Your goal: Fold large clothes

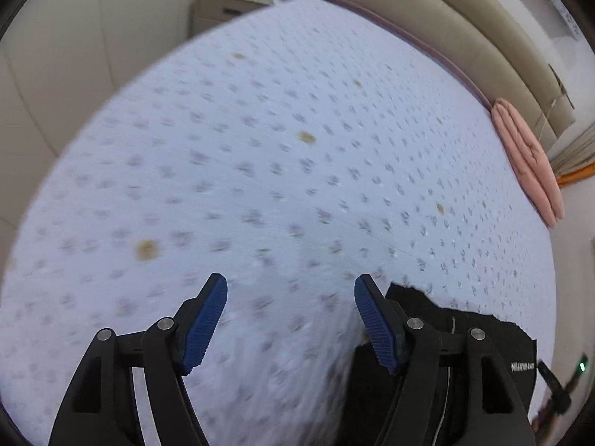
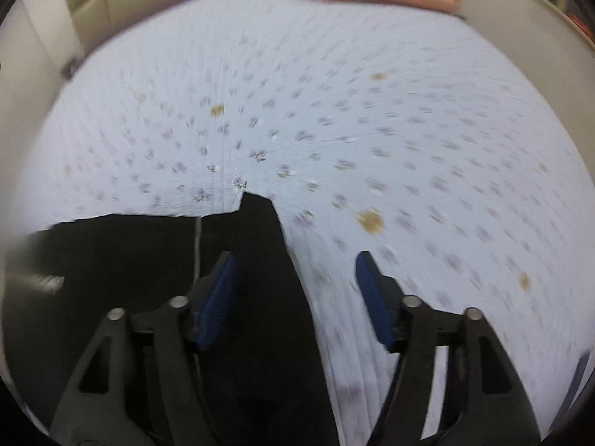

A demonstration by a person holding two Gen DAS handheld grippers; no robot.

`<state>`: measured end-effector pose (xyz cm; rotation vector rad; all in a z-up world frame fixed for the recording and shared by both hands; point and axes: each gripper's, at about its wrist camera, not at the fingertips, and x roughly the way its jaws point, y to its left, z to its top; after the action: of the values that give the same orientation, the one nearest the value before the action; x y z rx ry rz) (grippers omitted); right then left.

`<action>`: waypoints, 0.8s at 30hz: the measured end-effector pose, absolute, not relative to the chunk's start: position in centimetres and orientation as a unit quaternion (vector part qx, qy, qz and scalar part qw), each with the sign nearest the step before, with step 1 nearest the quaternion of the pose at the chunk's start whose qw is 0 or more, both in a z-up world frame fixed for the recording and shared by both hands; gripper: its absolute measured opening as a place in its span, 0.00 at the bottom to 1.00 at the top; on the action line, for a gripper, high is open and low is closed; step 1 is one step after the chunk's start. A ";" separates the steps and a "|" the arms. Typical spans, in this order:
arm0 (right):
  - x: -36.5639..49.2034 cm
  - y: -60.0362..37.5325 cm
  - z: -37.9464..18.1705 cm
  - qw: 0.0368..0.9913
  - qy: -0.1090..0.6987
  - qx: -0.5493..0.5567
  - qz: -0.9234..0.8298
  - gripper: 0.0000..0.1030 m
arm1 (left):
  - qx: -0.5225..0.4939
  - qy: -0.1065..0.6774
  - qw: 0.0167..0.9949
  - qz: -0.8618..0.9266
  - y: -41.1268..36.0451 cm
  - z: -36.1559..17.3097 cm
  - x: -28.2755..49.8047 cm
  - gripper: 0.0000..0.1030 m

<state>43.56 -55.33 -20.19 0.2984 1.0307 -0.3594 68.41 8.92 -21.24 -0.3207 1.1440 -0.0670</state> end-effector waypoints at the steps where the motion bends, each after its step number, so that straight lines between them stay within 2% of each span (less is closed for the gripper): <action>1: 41.7 -54.8 -19.3 0.846 0.485 0.146 -0.169 0.64 | -0.149 0.531 0.833 -0.034 9.1 -20.1 67.0 0.70; 5: 36.4 -50.1 -17.4 0.848 0.490 0.149 -0.135 0.63 | -0.091 0.504 0.856 -0.074 5.4 -16.0 60.6 0.71; 11: 35.9 -41.6 -14.9 0.871 0.476 0.115 -0.037 0.63 | -0.009 0.479 0.854 -0.203 -8.5 -14.1 50.7 0.71; 15: 39.5 -37.8 -15.5 0.872 0.481 0.087 -0.004 0.62 | 0.037 0.490 0.834 -0.252 -16.9 -16.7 47.2 0.71; 18: 40.9 -36.3 -19.8 0.848 0.527 0.048 -0.004 0.63 | -0.010 0.536 0.811 -0.233 -18.1 -21.6 47.3 0.70; 20: 41.3 -36.4 -24.0 0.833 0.551 0.052 -0.004 0.63 | 0.016 0.539 0.812 -0.223 -18.7 -24.1 47.3 0.69; 24: 41.1 -37.0 -24.8 0.843 0.534 0.068 0.002 0.63 | 0.031 0.529 0.818 -0.223 -18.8 -24.0 47.1 0.69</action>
<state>41.08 -37.00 -24.79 0.1428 1.1286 0.0036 47.11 -18.84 -24.03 0.0661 1.1273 -0.4744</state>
